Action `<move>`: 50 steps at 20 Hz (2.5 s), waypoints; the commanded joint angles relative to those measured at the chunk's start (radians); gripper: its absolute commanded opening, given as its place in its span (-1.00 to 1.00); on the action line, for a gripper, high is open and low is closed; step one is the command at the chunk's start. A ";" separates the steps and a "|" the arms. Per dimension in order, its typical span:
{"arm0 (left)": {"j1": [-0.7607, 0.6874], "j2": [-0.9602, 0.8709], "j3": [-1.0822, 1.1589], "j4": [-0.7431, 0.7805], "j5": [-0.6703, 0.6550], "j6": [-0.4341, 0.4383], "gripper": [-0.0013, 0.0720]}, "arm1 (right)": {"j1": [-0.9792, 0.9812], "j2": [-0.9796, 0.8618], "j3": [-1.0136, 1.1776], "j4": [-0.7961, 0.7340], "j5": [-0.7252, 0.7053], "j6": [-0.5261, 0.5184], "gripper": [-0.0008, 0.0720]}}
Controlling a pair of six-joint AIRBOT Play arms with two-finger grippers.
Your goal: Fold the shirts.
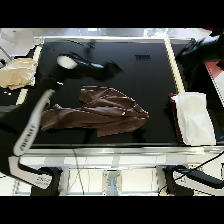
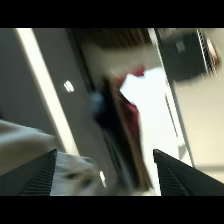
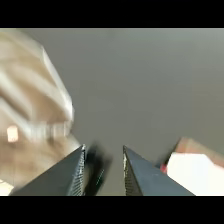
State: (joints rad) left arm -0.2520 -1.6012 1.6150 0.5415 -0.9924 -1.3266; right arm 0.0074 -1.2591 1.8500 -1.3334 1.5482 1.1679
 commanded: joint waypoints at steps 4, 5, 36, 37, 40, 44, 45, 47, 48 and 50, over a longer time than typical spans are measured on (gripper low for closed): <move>0.492 0.349 -0.332 0.285 -0.159 -0.010 1.00 | -0.130 -0.007 -0.747 0.161 -0.148 0.042 0.04; 0.562 0.435 -0.471 0.305 -0.128 -0.011 1.00 | -0.142 -0.007 -0.837 0.190 -0.219 0.037 0.11; 0.790 1.105 -1.452 0.566 0.445 -0.738 0.44 | -0.156 -0.268 -0.730 0.631 -0.231 -0.237 -0.91; 0.790 1.062 -1.451 0.542 0.462 -0.736 0.44 | -0.156 -0.268 -0.708 0.631 -0.231 -0.235 -0.91; 0.789 0.943 -1.451 0.504 0.472 -0.644 0.43 | -0.156 -0.268 -0.681 0.631 -0.231 -0.234 -0.91; 0.789 0.846 -1.448 0.274 0.543 -0.399 0.39 | -0.156 -0.268 -0.681 0.646 -0.231 -0.225 -0.91; 0.789 0.838 -1.448 0.197 0.577 -0.335 0.17 | -0.156 -0.268 -0.681 0.649 -0.231 -0.218 -0.91; 0.789 0.826 -1.441 0.076 0.604 -0.210 -0.77 | -0.156 -0.268 -0.681 0.649 -0.231 -0.218 -0.91; 0.789 0.819 -1.430 0.037 0.602 -0.143 -0.93 | -0.156 -0.268 -0.681 0.649 -0.231 -0.215 -0.91; 0.789 0.814 -1.397 -0.043 0.576 -0.054 -0.93 | -0.156 -0.253 -0.681 0.650 -0.232 -0.208 -0.92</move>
State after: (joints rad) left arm 0.5373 -0.7673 0.1890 0.6613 -0.4206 -1.5650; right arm -0.1482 -1.5234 1.1667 -0.6876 1.3159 0.9493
